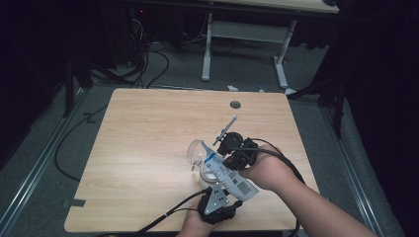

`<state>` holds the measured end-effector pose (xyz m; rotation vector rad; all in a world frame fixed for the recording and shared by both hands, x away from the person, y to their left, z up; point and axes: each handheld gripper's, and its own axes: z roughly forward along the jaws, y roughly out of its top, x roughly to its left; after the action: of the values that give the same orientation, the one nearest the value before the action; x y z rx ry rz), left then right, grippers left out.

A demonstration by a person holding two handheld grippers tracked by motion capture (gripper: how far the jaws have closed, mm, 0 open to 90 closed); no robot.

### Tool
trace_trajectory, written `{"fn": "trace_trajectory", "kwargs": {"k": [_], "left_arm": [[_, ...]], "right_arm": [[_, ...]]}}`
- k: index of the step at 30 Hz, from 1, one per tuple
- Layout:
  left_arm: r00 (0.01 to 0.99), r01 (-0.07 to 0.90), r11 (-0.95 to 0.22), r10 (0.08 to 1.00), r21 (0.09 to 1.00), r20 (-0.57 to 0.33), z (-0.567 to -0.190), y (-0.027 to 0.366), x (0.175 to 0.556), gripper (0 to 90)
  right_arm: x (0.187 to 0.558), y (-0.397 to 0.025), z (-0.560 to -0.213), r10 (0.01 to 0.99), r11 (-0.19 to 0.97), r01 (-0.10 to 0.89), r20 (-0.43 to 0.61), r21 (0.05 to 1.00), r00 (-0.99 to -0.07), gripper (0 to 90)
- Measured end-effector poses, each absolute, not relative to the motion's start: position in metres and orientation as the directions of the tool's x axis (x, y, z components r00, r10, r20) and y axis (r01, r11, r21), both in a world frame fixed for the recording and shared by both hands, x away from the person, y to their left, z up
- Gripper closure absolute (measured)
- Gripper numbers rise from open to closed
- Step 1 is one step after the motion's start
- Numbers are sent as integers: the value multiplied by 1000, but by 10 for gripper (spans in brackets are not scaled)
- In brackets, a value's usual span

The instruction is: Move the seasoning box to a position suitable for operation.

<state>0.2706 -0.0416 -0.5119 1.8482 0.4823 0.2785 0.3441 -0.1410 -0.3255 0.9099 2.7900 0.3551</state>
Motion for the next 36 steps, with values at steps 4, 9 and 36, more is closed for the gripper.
{"fn": "trace_trajectory", "kwargs": {"k": [4, 9, 36], "left_arm": [[886, 193, -268, 462, 944, -50, -514, -41, 271, 573], [883, 197, -270, 468, 942, -51, -515, -40, 272, 575], [879, 200, -300, 476, 933, -36, -523, -35, 276, 500]], "right_arm": [[344, -141, -326, 598, 784, 554, -102, 280, -795, 900], [343, -141, -326, 598, 783, 553, -102, 283, -795, 900], [344, -143, -321, 609, 773, 564, -89, 291, -788, 900]]}}
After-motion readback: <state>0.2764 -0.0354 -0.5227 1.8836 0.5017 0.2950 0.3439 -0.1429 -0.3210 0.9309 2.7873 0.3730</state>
